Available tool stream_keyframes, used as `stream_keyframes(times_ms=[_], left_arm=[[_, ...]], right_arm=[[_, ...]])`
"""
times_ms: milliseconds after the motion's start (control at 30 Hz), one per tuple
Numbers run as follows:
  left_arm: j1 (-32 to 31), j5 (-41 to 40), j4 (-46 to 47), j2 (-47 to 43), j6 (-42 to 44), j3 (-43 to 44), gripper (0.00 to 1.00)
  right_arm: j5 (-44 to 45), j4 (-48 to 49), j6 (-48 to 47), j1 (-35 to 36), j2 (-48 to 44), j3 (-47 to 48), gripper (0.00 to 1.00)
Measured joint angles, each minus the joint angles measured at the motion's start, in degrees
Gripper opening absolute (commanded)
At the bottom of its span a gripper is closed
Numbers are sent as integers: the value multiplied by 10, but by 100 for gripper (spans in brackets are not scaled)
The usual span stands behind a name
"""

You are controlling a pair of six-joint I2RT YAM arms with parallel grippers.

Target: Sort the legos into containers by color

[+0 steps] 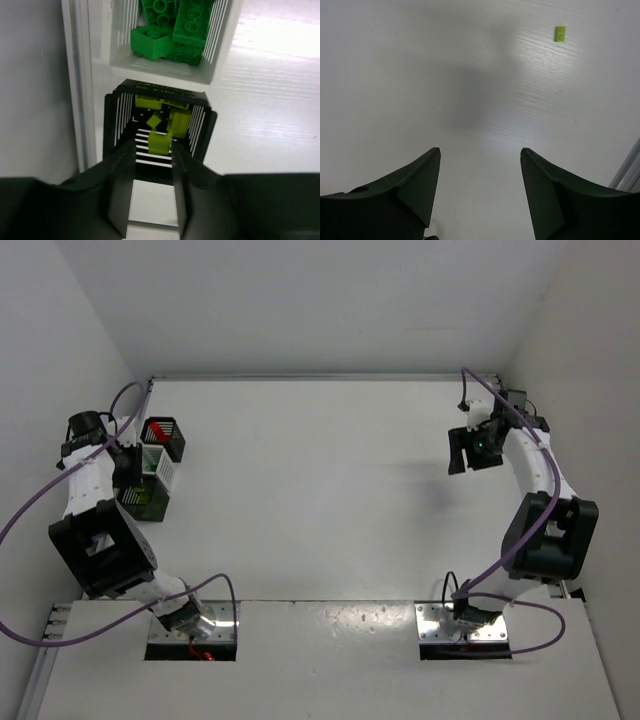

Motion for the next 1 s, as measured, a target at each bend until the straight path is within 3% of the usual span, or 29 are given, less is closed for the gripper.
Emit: stream_keyframes(times_ms=[100,267,467,767,1000], left_arm=[[-9,1,4,0,-1,0,54],[-13,2,5,0,-2,0,55],[-19,25,4,-27,-2,3,55],[-111,67,7,-150,-2,27,58],[-131,127,-9,-161,3,34,60]], right_arm=[[9,0,-13,-15,2,-9,66],[23,5,-35,-44,11,-32,65],[30,12,-57,-69,40,-42,54],[36,33,-69,-75,94,-35,54],[28,87,-120,-75,133,-14,50]])
